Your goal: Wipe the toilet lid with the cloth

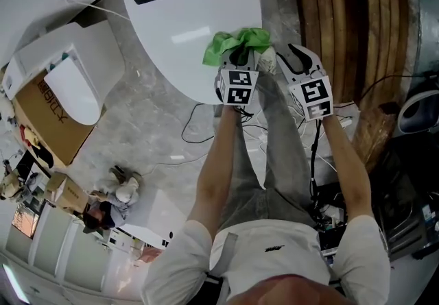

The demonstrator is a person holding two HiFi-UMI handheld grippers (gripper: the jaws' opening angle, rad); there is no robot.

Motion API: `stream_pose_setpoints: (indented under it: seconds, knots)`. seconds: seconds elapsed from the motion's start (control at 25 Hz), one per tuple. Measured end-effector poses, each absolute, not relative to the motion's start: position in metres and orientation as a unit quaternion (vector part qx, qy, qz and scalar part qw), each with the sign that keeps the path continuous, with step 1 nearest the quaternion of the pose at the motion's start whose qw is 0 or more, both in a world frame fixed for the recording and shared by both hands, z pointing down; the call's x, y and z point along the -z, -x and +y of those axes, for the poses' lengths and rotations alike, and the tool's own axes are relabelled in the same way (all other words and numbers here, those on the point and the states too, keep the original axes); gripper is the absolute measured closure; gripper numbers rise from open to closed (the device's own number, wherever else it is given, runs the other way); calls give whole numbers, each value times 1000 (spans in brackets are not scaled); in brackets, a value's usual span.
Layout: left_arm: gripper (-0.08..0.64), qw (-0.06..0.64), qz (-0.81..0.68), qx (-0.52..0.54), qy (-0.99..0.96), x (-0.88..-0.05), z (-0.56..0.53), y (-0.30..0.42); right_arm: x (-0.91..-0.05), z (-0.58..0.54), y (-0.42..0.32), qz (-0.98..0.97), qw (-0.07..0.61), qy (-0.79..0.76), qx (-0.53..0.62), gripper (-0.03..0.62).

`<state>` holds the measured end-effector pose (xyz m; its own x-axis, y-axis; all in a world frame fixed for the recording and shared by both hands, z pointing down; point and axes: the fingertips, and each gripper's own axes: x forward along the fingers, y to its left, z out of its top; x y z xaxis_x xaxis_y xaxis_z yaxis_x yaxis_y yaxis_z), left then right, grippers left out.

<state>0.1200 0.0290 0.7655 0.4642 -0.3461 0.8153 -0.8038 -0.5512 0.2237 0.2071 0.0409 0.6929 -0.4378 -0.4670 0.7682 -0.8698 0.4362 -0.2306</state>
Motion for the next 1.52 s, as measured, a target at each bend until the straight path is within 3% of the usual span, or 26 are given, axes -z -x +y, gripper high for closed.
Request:
stream_pose_setpoints:
  seconds: [0.24, 0.64, 1.52]
  knots:
    - [495, 273, -289, -401, -825, -768, 55, -123, -695, 57, -202, -776, 317, -438, -325, 422]
    - [495, 278, -236, -410, -836, -771, 86, -86, -694, 66, -166, -765, 324, -447, -332, 422]
    - [495, 308, -255, -397, -826, -769, 99, 25, -703, 70, -68, -789, 354, -390, -316, 422]
